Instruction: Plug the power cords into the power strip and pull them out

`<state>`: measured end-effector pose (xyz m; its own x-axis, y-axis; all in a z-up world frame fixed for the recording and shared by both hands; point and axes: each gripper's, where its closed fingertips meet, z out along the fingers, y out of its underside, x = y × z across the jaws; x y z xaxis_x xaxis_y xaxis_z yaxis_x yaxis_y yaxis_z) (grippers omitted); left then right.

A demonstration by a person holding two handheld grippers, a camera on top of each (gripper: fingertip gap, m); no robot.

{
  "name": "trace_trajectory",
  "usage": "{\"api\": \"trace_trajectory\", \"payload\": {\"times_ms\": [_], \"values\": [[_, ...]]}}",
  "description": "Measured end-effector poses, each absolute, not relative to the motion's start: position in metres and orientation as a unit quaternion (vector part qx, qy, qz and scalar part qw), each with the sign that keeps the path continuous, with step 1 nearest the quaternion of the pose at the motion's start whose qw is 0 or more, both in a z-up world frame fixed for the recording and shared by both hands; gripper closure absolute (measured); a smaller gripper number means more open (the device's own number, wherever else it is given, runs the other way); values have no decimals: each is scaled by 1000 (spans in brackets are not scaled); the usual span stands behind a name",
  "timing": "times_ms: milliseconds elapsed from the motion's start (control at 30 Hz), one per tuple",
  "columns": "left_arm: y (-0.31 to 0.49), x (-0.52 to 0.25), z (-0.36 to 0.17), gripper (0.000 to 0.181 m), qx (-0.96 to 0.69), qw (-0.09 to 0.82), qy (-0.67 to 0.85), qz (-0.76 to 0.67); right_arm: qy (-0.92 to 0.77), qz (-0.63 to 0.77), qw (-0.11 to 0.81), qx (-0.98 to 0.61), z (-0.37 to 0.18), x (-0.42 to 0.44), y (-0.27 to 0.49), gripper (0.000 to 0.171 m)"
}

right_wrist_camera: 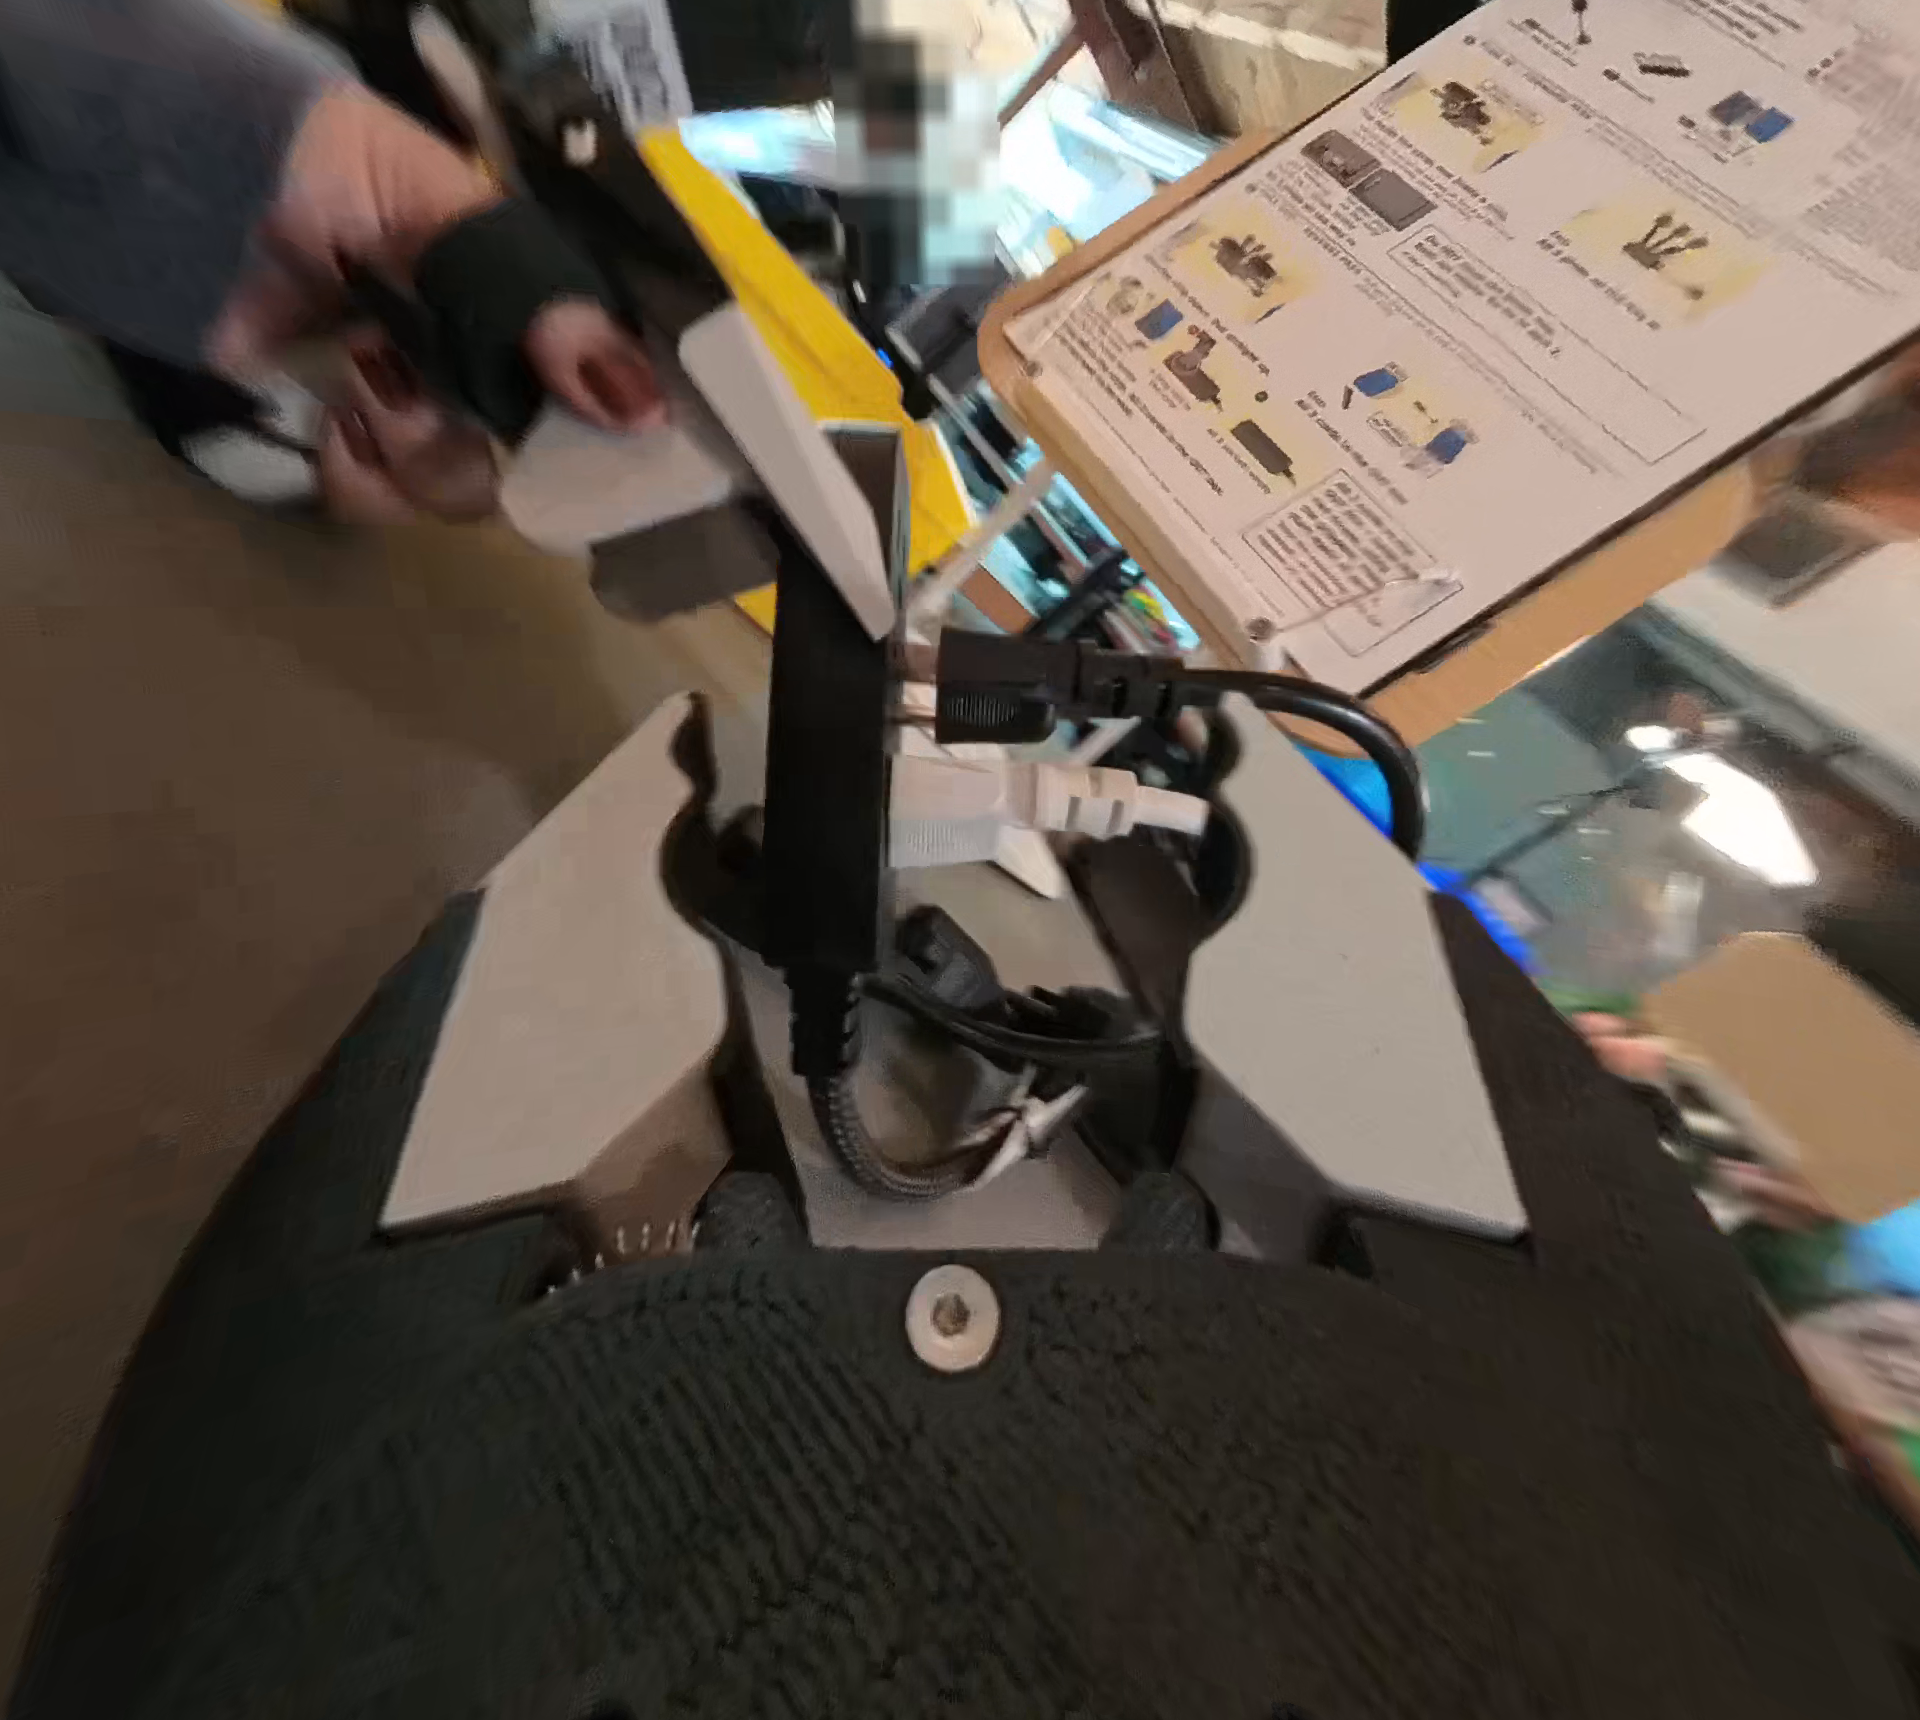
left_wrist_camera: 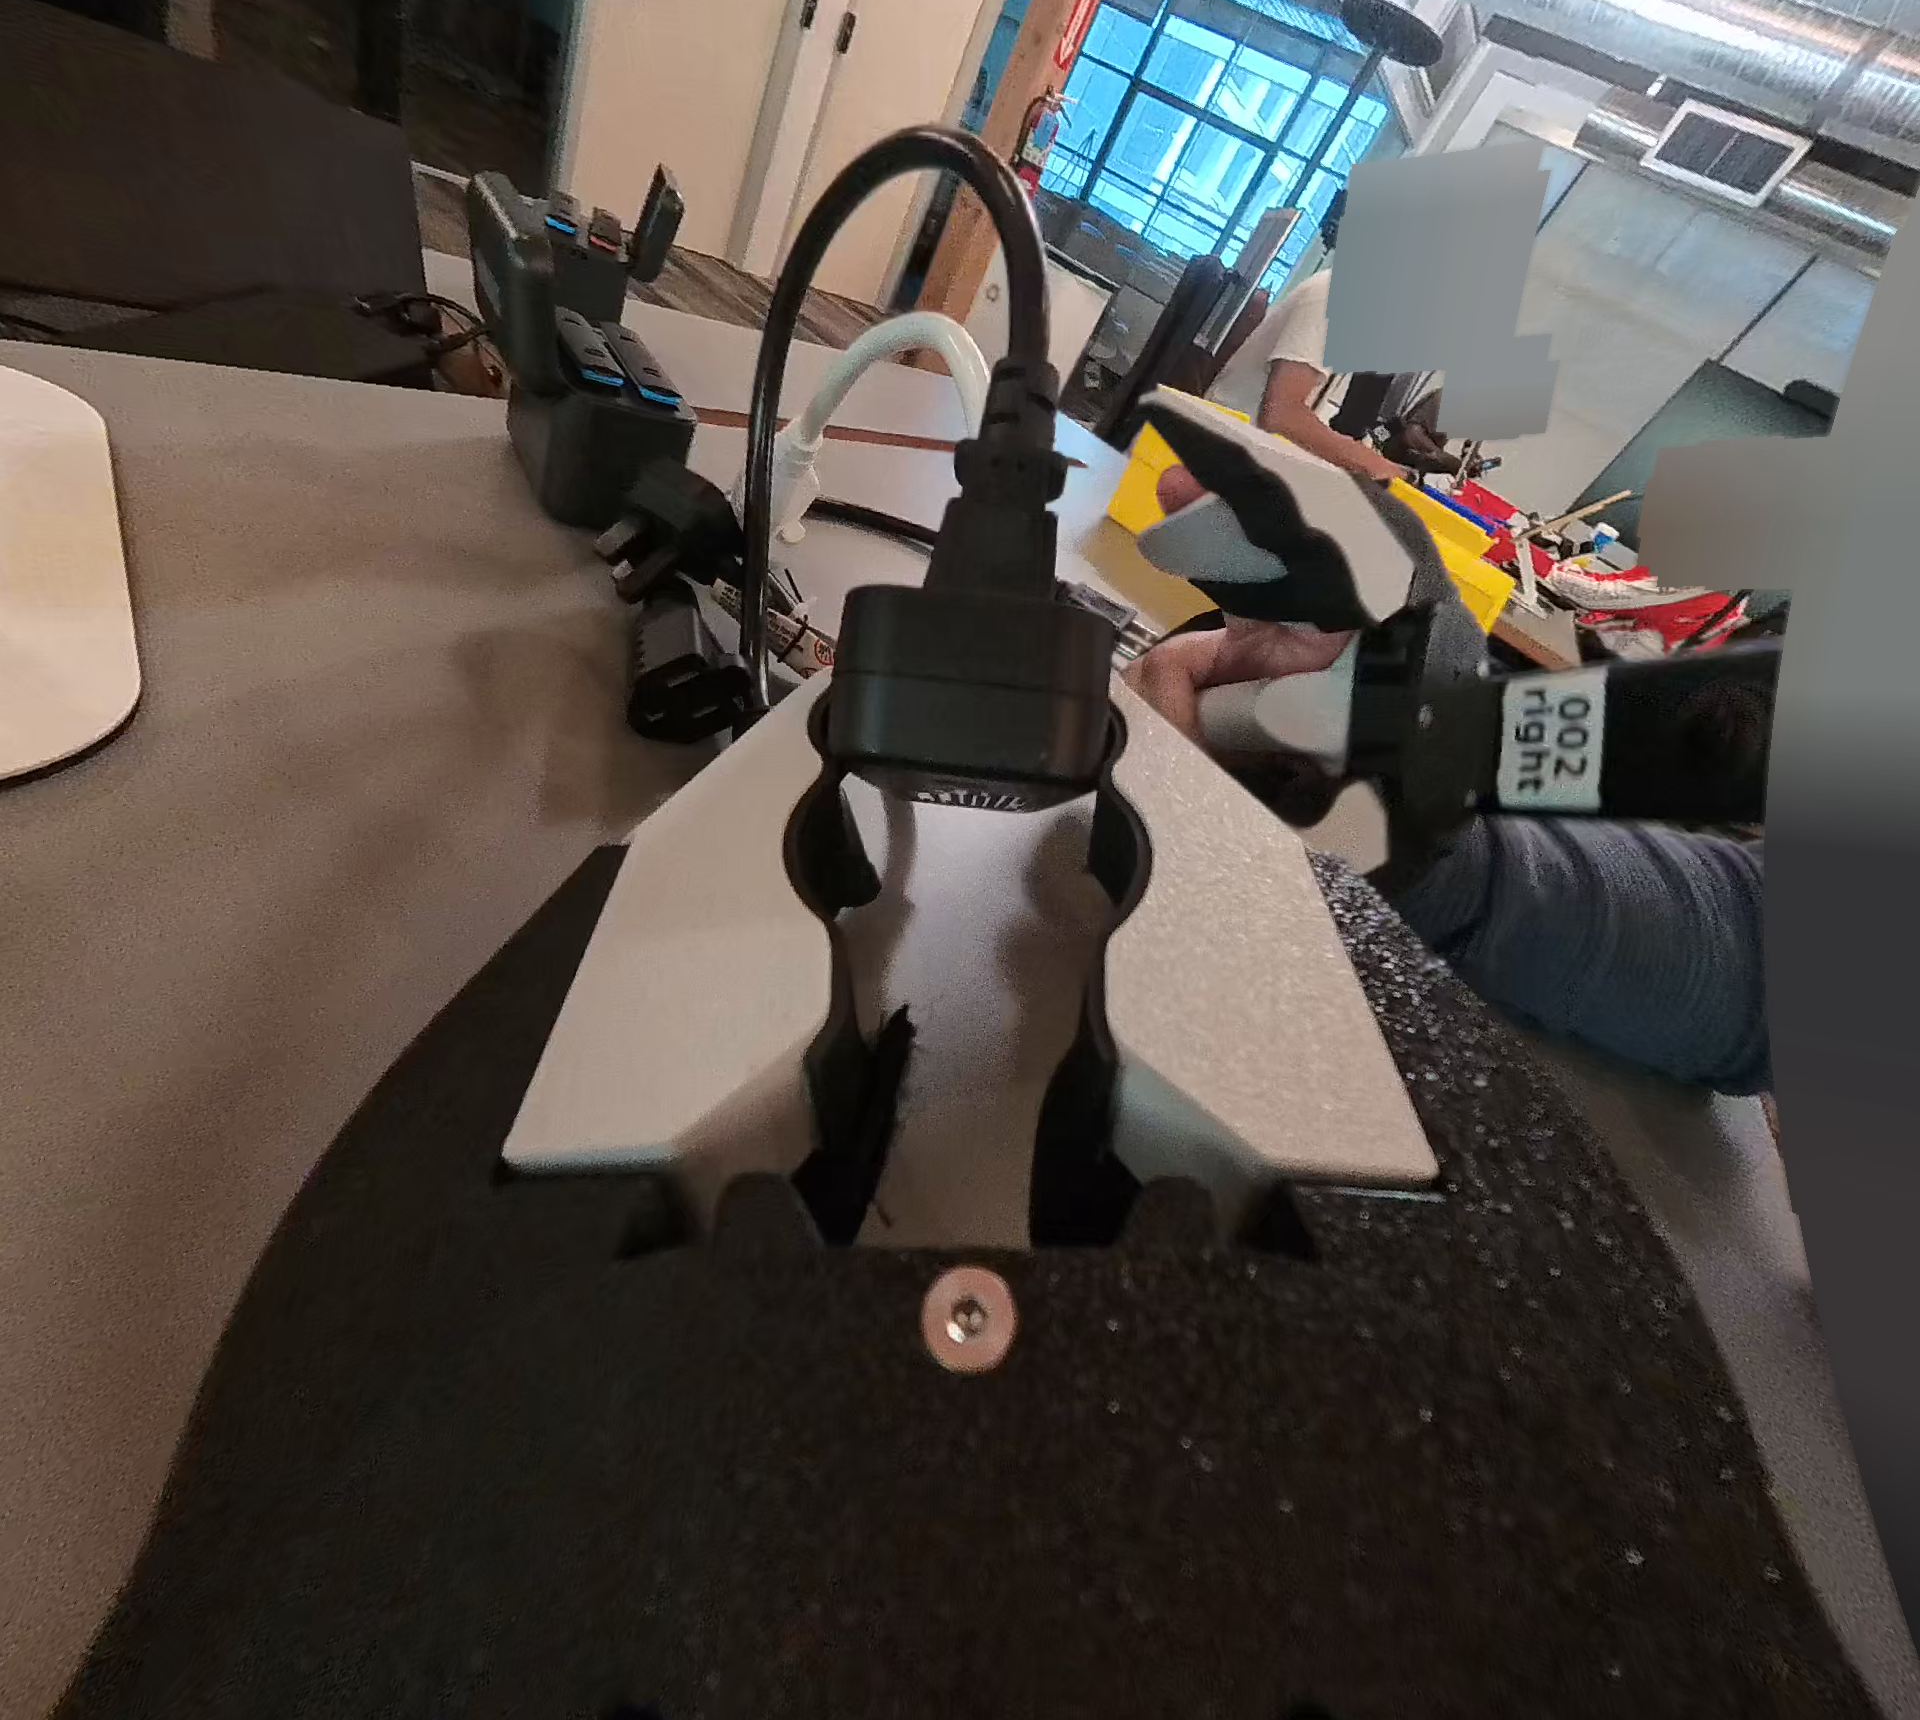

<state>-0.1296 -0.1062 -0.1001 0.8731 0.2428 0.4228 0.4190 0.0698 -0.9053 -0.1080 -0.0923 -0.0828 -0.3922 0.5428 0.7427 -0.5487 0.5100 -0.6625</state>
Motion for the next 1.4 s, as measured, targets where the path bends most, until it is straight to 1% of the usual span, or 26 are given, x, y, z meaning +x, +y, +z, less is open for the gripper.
{"api": "trace_trajectory", "payload": {"times_ms": [33,100,133,200,267,367,433,467,567,633,700,900,933,967,1033,1067,1167,1233,1333,1400], "values": [[-107,-129,-100,139,-680,689,-241,-67,-670,535,514,-9,-79,-101,-92,96],[-107,-128,-101,139,-681,688,-239,-71,-661,616,425,-57,-66,-97,-87,121],[-107,-128,-101,139,-682,688,-238,-72,-652,654,371,-95,-58,-99,-83,127],[-106,-127,-100,139,-683,688,-235,-70,-626,699,292,-185,-43,-113,-69,127],[-106,-126,-99,139,-684,689,-230,-61,-632,692,229,-263,-45,-128,-59,125],[-102,-121,-97,139,-689,691,-216,-32,-635,684,143,-329,-46,-133,-56,129],[-97,-115,-96,139,-694,690,-203,0,-633,688,89,-343,-43,-128,-60,132],[-94,-111,-95,139,-698,689,-194,20,-631,686,77,-355,-42,-128,-60,134],[-87,-97,-94,139,-707,681,-169,88,-643,666,77,-369,-47,-128,-60,146],[-83,-85,-97,139,-719,665,-151,135,-670,643,76,-363,-53,-122,-64,162],[-81,-75,-101,139,-729,645,-147,178,-689,629,89,-348,-54,-113,-68,166],[-85,-60,-124,139,-778,570,-160,211,-760,562,143,-293,-61,-90,-76,168],[-86,-57,-129,133,-789,552,-156,219,-768,554,143,-287,-64,-88,-79,170],[-88,-56,-133,122,-797,535,-154,235,-779,543,141,-281,-69,-86,-83,171],[-92,-53,-142,105,-815,496,-146,262,-800,515,151,-271,-81,-84,-91,171],[-93,-52,-146,101,-821,480,-145,271,-808,501,161,-265,-87,-84,-94,171],[-92,-47,-160,100,-843,438,-134,282,-816,491,168,-253,-93,-83,-102,171],[-91,-50,-162,108,-846,428,-143,285,-815,495,168,-251,-94,-82,-104,171],[-87,-54,-168,135,-856,409,-157,274,-810,505,168,-248,-97,-80,-105,171],[-88,-57,-170,136,-863,396,-160,271,-802,509,190,-249,-100,-81,-103,171]]}}
